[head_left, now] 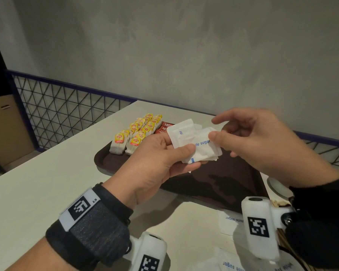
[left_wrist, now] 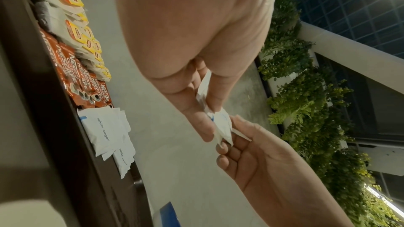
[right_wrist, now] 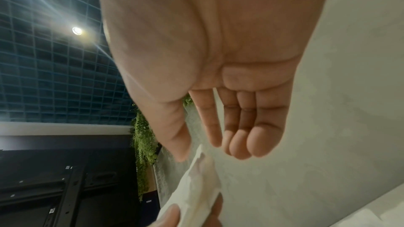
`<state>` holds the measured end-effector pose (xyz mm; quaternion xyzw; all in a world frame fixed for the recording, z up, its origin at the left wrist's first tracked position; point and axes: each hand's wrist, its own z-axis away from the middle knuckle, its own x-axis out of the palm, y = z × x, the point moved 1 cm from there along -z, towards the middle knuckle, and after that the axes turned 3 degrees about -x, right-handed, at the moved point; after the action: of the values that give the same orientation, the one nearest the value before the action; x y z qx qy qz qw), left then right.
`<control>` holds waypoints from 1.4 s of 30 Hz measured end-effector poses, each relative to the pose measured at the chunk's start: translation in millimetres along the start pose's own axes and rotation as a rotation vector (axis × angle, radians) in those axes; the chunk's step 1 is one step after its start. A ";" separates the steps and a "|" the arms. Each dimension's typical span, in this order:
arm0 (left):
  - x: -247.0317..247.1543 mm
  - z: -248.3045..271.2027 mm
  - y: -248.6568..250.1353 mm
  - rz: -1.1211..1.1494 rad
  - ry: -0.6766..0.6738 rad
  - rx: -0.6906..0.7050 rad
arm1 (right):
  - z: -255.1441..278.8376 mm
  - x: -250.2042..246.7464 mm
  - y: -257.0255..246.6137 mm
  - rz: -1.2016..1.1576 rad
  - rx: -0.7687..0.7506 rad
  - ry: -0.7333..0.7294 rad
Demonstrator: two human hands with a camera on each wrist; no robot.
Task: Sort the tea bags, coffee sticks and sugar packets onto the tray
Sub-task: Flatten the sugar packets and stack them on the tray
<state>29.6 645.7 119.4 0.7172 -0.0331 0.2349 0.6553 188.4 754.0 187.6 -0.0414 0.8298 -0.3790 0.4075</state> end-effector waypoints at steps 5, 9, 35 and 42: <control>2.2 2.0 0.5 -0.012 -0.044 0.012 | 2.8 4.5 -11.0 -0.065 -0.065 -0.044; 1.3 0.2 0.3 0.011 0.014 -0.007 | 2.0 -0.4 -9.2 -0.140 -0.147 0.123; -1.2 -2.9 -4.6 0.050 -0.032 -0.070 | -0.9 10.5 6.3 0.152 0.031 -0.094; 1.8 -2.2 -1.3 0.101 0.000 -0.111 | 2.2 7.8 5.4 0.078 0.038 -0.149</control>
<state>31.1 648.5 118.9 0.6770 -0.0823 0.2655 0.6815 186.0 753.6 178.1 -0.0297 0.7908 -0.3744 0.4834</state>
